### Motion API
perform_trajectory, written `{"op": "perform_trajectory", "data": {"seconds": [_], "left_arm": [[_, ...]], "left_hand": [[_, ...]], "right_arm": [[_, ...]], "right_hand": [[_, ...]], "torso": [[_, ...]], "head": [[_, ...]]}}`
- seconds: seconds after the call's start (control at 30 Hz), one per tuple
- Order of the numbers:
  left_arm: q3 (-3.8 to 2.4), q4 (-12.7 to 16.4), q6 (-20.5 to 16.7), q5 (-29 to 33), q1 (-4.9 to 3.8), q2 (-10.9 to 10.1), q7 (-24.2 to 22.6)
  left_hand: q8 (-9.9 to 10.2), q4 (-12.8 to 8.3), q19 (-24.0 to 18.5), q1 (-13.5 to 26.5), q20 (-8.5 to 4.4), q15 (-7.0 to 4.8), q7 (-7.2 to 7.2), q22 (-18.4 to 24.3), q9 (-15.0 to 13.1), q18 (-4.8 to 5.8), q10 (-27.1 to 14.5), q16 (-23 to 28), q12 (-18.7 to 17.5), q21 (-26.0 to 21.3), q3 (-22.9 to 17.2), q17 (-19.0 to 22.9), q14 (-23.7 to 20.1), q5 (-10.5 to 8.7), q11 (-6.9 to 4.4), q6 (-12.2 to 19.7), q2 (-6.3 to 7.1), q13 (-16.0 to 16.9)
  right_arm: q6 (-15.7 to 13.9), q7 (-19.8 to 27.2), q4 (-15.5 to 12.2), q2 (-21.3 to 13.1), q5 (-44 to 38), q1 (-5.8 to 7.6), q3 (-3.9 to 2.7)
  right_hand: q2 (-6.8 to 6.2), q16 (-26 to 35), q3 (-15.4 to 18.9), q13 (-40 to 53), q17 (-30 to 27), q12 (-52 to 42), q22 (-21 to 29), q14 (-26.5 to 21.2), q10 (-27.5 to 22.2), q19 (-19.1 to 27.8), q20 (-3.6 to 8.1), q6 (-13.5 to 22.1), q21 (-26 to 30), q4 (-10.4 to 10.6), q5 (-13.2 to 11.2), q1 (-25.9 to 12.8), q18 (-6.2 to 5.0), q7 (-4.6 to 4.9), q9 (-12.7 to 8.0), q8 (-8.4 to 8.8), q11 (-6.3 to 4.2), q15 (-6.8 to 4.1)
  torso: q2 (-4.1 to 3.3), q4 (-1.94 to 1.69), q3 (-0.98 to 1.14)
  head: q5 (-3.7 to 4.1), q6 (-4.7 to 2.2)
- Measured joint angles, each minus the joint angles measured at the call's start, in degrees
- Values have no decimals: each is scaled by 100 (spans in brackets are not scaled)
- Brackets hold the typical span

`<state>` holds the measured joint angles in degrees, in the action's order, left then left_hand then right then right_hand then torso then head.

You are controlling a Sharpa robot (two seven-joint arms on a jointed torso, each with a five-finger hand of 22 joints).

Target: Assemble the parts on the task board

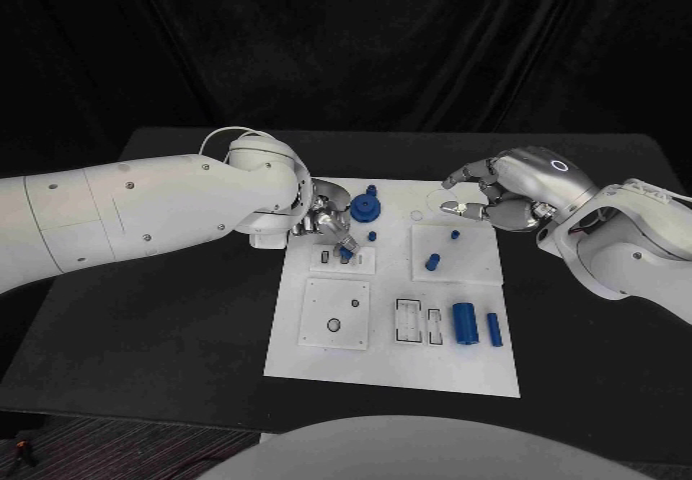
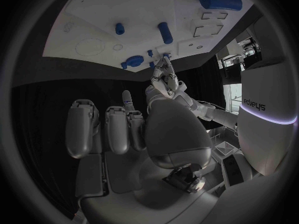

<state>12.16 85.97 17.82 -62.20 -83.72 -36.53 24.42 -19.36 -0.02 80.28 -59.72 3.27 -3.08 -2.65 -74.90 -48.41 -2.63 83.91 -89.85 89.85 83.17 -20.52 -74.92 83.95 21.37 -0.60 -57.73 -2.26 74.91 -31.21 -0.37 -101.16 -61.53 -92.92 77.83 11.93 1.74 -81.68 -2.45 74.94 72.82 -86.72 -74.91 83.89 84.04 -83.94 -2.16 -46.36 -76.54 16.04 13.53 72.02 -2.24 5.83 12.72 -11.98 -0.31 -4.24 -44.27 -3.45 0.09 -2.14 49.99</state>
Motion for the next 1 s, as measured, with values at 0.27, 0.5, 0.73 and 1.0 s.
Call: {"op": "perform_trajectory", "data": {"seconds": [0.27, 0.5, 0.73, 1.0], "left_arm": [[0, 123, -17, -1, 0, -139, 58], [1, 197, -55, -1, 0, -243, 133], [2, 225, -106, -2, 0, -278, 190], [2, 234, -170, -3, 1, -278, 203]], "left_hand": [[68, -69, -41, 258, 0, 0, -1, 0, -16, 0, 0, 0, 0, -52, -264, 0, 0, 0, 0, 0, 28, 0], [73, -46, -41, 334, 0, 1, -1, -2, -26, 0, 0, 0, 0, -75, -314, 0, 0, -24, 0, -1, 43, 0], [118, 19, -41, 481, 0, 1, -1, -4, -27, 1, 0, 0, 0, -97, -377, 0, 0, -74, 1, -1, 36, 0], [162, 67, -82, 531, -1, 1, -1, -4, -35, 2, 1, 0, 0, -133, -376, 0, 0, -166, 1, 0, 26, 0]], "right_arm": [[39, -7, -10, -13, 0, 0, 0], [71, -15, -18, -13, 0, -1, 0], [104, -28, -20, -13, 0, -1, 0], [147, -49, -16, -4, 0, -1, 0]], "right_hand": [[0, 0, 0, -1, -12, 35, 0, 0, 0, 0, 0, -16, 0, 0, 0, 0, 0, -15, -4, 0, 0, 0], [-1, 0, 0, -1, -37, 79, 0, 0, 0, 0, 0, -35, 34, 0, 0, -1, 0, 5, -5, 0, 0, 0], [0, 0, 0, -1, -71, 102, -4, 0, 0, 0, 0, -36, 66, 0, 64, 62, 0, 5, -21, 0, 0, 0], [-1, 22, 0, -1, -114, 124, -3, 0, 0, 0, 0, -52, 88, 0, 176, 105, 0, -11, -38, 0, 0, 0]], "torso": [[-1, 0, 3], [1, 2, 3], [2, 4, -1], [3, 4, -3]], "head": [[-13, 0], [-27, 0], [-48, 0], [-67, 0]]}}
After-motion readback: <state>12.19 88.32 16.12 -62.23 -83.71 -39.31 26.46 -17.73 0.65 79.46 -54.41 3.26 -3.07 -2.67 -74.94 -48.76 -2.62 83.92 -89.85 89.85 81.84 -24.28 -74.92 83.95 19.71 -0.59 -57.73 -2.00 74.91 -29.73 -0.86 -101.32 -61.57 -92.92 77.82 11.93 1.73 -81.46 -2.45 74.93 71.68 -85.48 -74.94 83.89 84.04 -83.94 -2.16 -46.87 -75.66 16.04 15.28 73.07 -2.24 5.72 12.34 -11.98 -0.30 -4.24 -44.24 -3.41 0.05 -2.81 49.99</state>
